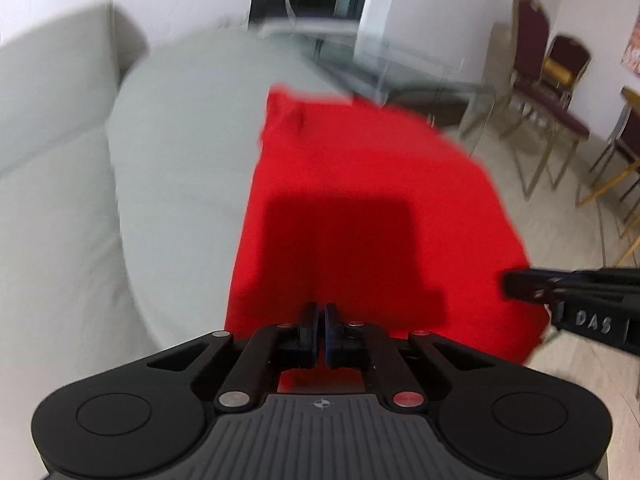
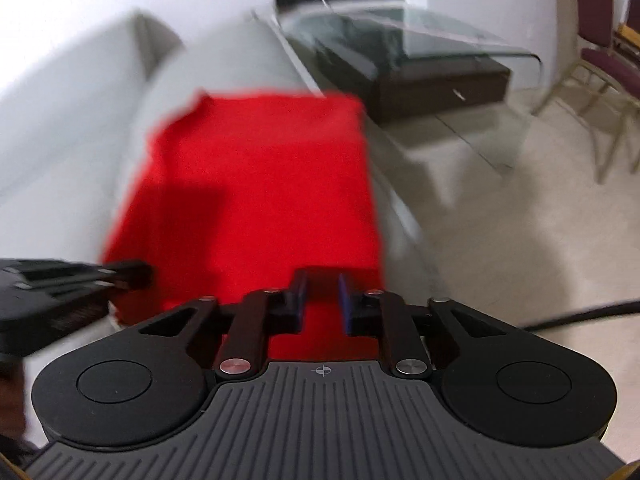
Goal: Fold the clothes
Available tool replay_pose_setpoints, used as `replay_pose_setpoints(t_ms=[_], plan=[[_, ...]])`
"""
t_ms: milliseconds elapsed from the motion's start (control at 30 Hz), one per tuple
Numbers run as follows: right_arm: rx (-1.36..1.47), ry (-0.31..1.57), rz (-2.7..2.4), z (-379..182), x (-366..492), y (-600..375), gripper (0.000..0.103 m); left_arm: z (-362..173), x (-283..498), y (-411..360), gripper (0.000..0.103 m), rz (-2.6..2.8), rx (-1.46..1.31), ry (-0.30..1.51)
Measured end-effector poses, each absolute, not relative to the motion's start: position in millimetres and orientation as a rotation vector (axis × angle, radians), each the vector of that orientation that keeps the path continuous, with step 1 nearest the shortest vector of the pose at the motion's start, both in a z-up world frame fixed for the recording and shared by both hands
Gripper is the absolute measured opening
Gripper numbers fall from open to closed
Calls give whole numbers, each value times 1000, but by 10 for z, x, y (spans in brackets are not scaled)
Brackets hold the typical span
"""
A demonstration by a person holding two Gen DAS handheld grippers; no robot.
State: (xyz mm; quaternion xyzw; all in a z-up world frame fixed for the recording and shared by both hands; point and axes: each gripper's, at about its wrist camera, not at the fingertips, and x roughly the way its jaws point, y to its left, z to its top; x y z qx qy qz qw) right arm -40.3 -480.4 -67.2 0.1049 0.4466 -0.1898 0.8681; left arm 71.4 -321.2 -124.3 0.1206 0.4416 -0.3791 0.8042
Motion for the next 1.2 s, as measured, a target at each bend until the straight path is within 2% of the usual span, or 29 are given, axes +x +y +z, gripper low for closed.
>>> replay_pose_setpoints(t_ms=[100,167,233,267,333,400,433,533,867,967,1200], plan=[[292,1034,-423,-641,-536,-4882,29,-1126,630,-3044,6,-823,279,991],[404,1027,-399,-488,-664,-4923,52,-969,588,-2937,7,-824,244,1004],[486,983,-353,-258,-763,-4907,63,-786,557,-2915,27,-813,230,977],[490,967,-329,-129,-789,-4858,65,-693,542,-2910,34,-806,225,960],[470,942,-280,141,-823,-4729,69,-450,480,-2894,65,-800,222,903],[455,918,-235,392,-859,-4620,78,-193,412,-2854,81,-802,221,837],[451,906,-214,502,-879,-4581,82,-67,369,-2829,85,-797,221,804],[384,864,-219,803,-915,-4451,85,199,280,-2758,88,-773,220,743],[152,847,-228,1493,-1200,-4127,91,608,25,-2525,99,-741,153,758],[132,838,-250,1579,-1293,-4082,92,618,-77,-2511,100,-717,142,772],[166,876,-280,1398,-1462,-4084,92,363,-232,-2519,100,-683,121,847]])
